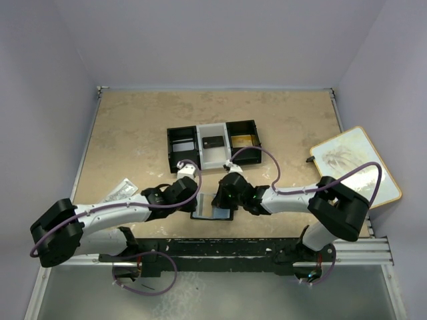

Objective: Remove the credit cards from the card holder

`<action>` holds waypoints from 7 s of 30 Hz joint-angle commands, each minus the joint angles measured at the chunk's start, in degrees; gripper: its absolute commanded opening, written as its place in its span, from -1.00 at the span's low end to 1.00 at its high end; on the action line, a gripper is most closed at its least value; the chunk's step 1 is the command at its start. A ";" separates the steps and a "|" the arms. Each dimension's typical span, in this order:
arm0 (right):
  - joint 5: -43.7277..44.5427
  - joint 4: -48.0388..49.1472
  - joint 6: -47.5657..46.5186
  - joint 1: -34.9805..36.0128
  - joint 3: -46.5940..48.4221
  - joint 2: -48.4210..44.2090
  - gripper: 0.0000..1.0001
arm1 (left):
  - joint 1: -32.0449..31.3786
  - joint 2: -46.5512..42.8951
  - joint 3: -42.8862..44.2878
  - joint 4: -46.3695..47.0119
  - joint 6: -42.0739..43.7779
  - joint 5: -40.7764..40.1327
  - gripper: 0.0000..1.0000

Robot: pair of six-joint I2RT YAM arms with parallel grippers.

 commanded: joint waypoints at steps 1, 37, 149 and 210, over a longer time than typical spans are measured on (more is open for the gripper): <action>0.39 -1.54 1.65 0.28 -3.47 0.63 -0.94 | -0.17 -2.59 1.10 1.38 -1.72 -1.19 -0.54; 3.12 -4.12 5.58 0.29 -5.49 1.04 -1.00 | -0.27 0.11 -2.41 9.26 -6.12 3.73 -0.37; 4.17 -3.49 4.57 0.25 -4.20 2.34 -0.95 | -5.71 5.34 8.92 -5.91 -5.89 -4.92 -0.17; 4.39 -3.41 4.33 0.28 -3.75 3.37 -0.94 | -8.18 3.43 10.22 -1.81 -6.59 -3.46 -0.41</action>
